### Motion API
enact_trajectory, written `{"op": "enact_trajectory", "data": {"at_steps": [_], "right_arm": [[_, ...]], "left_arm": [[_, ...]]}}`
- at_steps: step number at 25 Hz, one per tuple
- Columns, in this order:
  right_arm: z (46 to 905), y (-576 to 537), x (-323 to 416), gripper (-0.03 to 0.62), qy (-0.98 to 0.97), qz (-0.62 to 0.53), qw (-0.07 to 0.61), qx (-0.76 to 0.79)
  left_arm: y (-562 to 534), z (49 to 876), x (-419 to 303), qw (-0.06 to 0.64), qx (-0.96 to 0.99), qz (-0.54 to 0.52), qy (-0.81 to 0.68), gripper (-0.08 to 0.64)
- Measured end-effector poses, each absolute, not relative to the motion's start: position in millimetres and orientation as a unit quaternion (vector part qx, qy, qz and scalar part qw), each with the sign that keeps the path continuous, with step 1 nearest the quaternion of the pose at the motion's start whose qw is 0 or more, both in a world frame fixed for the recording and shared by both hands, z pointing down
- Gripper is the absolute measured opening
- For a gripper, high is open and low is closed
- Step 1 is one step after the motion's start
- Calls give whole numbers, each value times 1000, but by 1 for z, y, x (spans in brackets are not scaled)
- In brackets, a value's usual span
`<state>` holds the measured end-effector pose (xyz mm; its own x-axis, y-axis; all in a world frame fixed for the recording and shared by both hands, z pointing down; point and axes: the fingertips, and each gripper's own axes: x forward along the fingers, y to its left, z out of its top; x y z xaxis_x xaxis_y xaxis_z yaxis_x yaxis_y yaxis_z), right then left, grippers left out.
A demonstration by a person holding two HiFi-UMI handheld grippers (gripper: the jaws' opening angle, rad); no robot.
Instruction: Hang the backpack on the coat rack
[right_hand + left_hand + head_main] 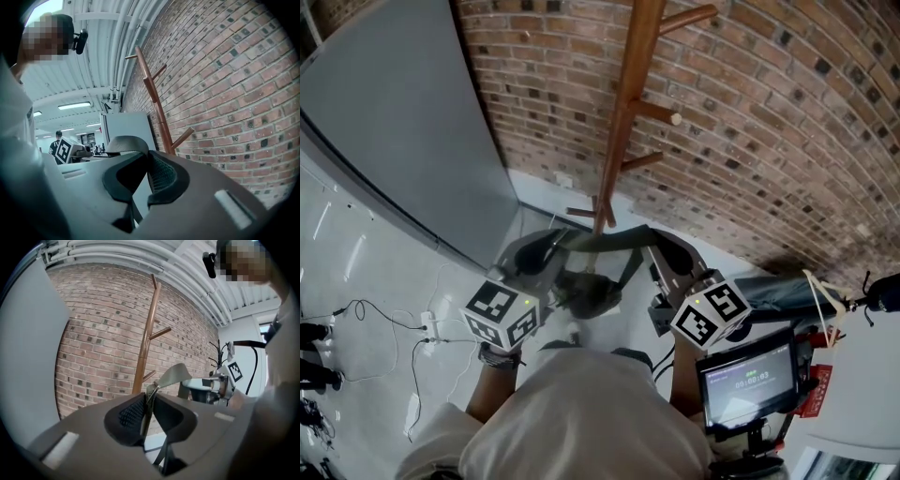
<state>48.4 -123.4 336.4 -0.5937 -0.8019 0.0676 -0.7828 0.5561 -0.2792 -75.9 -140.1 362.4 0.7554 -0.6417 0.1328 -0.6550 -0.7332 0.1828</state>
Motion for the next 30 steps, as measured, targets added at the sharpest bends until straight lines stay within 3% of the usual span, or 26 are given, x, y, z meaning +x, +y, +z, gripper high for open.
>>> {"op": "enact_trajectory", "data": {"at_steps": [30], "right_arm": [[397, -180, 68, 8, 890, -225, -13, -397]], "left_arm": [[-188, 422, -56, 182, 897, 71, -396, 51]]}}
